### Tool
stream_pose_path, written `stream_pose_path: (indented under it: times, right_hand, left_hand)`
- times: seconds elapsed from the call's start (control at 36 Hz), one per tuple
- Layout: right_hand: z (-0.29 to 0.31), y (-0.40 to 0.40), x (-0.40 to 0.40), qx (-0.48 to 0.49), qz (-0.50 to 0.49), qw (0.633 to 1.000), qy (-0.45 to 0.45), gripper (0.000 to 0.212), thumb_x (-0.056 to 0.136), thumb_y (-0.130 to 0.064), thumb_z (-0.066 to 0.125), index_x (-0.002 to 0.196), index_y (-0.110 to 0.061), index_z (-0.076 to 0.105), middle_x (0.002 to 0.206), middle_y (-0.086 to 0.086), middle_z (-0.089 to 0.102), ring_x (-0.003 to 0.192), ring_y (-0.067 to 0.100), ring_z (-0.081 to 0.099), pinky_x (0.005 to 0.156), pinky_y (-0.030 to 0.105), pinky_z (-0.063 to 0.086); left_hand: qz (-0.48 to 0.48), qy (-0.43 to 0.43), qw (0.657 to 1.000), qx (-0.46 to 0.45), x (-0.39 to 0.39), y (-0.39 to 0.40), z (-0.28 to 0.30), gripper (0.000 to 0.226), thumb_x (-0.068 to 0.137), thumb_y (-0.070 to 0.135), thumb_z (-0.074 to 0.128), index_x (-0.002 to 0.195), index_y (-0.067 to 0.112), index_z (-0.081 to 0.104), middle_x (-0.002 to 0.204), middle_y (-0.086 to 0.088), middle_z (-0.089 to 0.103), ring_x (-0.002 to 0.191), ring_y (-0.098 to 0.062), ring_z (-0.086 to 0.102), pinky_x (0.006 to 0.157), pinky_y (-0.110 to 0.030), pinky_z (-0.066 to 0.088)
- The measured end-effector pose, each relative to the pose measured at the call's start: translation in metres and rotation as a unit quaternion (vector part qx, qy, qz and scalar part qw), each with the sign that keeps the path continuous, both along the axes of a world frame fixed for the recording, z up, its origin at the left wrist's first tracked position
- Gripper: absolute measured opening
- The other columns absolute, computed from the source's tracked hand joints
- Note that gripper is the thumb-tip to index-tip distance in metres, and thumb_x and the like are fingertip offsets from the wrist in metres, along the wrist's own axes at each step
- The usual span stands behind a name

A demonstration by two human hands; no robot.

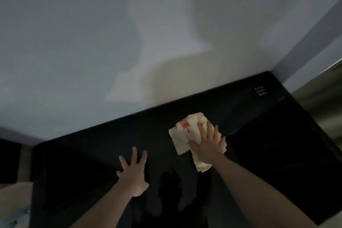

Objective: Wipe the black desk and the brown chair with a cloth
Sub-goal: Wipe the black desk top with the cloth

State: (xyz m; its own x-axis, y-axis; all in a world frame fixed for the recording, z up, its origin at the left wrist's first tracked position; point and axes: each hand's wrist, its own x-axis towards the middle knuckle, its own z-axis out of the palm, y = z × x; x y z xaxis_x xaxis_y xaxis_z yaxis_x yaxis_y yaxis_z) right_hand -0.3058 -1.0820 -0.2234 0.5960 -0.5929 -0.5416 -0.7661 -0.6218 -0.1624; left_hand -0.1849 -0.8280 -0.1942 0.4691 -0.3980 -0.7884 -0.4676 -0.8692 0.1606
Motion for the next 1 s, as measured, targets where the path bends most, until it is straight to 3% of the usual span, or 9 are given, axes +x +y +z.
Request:
stream_pose_path:
  times: [0.14,0.28,0.44,0.56,0.64,0.78,1.0]
  right_hand:
    - [0.004,-0.042,0.0,-0.007,-0.009,1.0,0.024,0.086,0.096,-0.076,0.023,0.158,-0.034,-0.021,0.165,0.002,-0.031,0.152,0.034,-0.024,0.122,0.063,-0.003]
    - [0.013,-0.062,-0.009,-0.021,-0.022,0.998,0.046,0.084,0.098,-0.074,0.019,0.159,-0.032,-0.02,0.166,0.005,-0.028,0.154,0.036,-0.018,0.122,0.062,0.001]
    - [0.018,-0.068,-0.043,-0.022,-0.1,0.992,0.068,0.084,0.097,-0.075,0.021,0.159,-0.034,-0.019,0.167,0.004,-0.026,0.154,0.037,-0.014,0.122,0.062,0.011]
    - [0.014,-0.072,-0.069,-0.014,-0.146,0.987,0.065,0.085,0.096,-0.075,0.024,0.158,-0.037,-0.02,0.166,0.001,-0.028,0.154,0.034,-0.016,0.121,0.064,0.011]
    - [0.012,-0.081,-0.08,0.001,-0.159,0.985,0.065,0.086,0.095,-0.076,0.024,0.157,-0.038,-0.022,0.165,0.0,-0.031,0.154,0.033,-0.019,0.12,0.066,0.009]
    - [0.008,-0.112,-0.088,0.008,-0.161,0.985,0.062,0.09,0.091,-0.082,0.021,0.154,-0.038,-0.027,0.163,0.0,-0.033,0.153,0.034,-0.022,0.118,0.069,0.006]
    - [0.0,-0.215,-0.086,-0.006,-0.154,0.986,0.064,0.091,0.09,-0.083,0.018,0.154,-0.037,-0.028,0.164,0.001,-0.031,0.153,0.034,-0.021,0.118,0.069,0.006]
  left_hand:
    - [0.008,-0.005,1.0,0.021,0.006,-0.009,0.003,0.116,0.088,0.028,0.075,0.158,0.038,-0.016,0.162,0.002,-0.035,0.149,-0.048,-0.018,0.119,-0.063,0.026]
    - [0.028,0.014,0.999,0.041,0.009,-0.019,0.01,0.119,0.084,0.026,0.08,0.159,0.039,-0.012,0.163,0.003,-0.031,0.151,-0.045,-0.015,0.119,-0.063,0.025]
    - [0.003,-0.004,0.997,0.075,0.005,-0.032,0.017,0.125,0.081,0.039,0.082,0.159,0.032,-0.015,0.165,-0.003,-0.029,0.152,-0.045,-0.014,0.119,-0.065,0.023]
    - [-0.007,-0.053,0.998,0.034,-0.005,-0.037,0.009,0.127,0.08,0.043,0.081,0.16,0.025,-0.015,0.166,-0.001,-0.025,0.152,-0.045,-0.012,0.121,-0.063,0.02]
    - [-0.062,-0.075,0.995,-0.023,-0.017,-0.049,0.007,0.123,0.082,0.039,0.08,0.16,0.031,-0.015,0.167,0.003,-0.022,0.153,-0.041,-0.011,0.123,-0.06,0.018]
    - [-0.079,-0.045,0.994,-0.061,-0.024,-0.101,0.01,0.12,0.083,0.041,0.079,0.16,0.036,-0.012,0.165,0.006,-0.028,0.154,-0.036,-0.016,0.124,-0.06,0.013]
    - [-0.044,-0.024,0.998,-0.032,-0.008,-0.203,0.004,0.123,0.08,0.043,0.082,0.159,0.039,-0.012,0.164,0.006,-0.03,0.152,-0.04,-0.02,0.12,-0.067,0.015]
